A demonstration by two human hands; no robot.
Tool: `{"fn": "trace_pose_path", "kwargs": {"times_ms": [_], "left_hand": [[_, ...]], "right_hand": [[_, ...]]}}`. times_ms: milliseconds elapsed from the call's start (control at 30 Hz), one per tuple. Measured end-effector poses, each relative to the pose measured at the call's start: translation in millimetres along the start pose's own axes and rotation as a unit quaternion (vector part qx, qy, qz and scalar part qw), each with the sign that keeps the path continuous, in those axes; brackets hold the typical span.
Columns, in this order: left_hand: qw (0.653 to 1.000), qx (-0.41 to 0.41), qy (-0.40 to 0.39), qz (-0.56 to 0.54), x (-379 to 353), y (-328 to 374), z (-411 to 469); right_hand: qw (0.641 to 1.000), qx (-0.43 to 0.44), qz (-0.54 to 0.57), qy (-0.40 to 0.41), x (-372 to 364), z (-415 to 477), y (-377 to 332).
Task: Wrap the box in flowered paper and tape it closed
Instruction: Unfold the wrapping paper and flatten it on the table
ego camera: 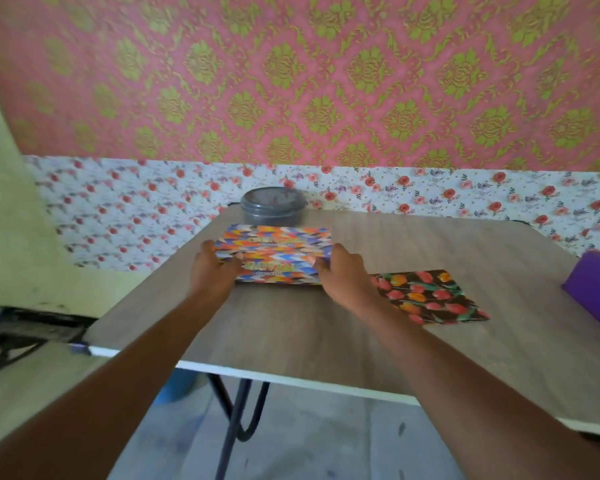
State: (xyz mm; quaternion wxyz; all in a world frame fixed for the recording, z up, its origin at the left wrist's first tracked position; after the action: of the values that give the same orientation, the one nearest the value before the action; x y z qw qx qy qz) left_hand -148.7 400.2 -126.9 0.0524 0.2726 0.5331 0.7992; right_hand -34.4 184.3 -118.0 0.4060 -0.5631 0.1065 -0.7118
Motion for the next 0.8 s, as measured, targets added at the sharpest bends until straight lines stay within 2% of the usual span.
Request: {"fn": "trace_pose_path", "kwargs": {"times_ms": [167, 267, 333, 433, 533, 633, 700, 800], "left_hand": [[1.0, 0.0, 0.009, 0.023, 22.8, -15.0, 8.7], [0.998, 0.016, 0.029, 0.05, 21.2, -5.6, -2.1], [0.996, -0.045, 0.069, 0.042, 17.3, 11.2, -16.5], [0.975, -0.201, 0.087, 0.026, -4.0, 45.5, -52.8], [0.962, -0.273, 0.019, 0.006, -39.1, 76.3, -89.6], [0.947, -0.289, -0.133, 0.036, -87.2, 89.3, -114.9], [0.938, -0.266, -0.199, 0.102, -118.5, 90.7, -122.6], [0.935, -0.214, -0.238, 0.152, -152.4, 89.3, -121.9]], "right_hand": [[0.997, 0.032, -0.04, -0.054, -20.2, -10.4, -22.6], [0.996, 0.06, -0.054, -0.031, -5.0, -12.4, -23.1], [0.994, 0.086, -0.059, 0.013, 13.5, -12.3, -17.4], [0.991, 0.101, -0.063, 0.06, 45.6, -17.2, 11.9], [0.99, 0.078, -0.092, 0.073, 74.4, -24.3, 53.8], [0.988, 0.036, -0.135, 0.068, 94.6, -26.4, 91.0], [0.987, 0.008, -0.157, 0.043, 104.2, -27.7, 110.2], [0.989, 0.002, -0.147, -0.011, 106.7, -25.1, 133.5]]}}
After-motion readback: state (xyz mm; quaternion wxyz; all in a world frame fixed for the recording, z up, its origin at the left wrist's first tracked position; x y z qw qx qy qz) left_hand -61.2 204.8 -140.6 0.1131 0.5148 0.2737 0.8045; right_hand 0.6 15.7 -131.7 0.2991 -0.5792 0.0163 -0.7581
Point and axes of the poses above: each hand's wrist, its own z-axis towards the middle knuckle, its own x-axis out of the back of the hand, y = z × x, the point moved 4 cm from there along z, towards the middle knuckle, and after that the axes turned 10 degrees about y, right-handed, at the moved point
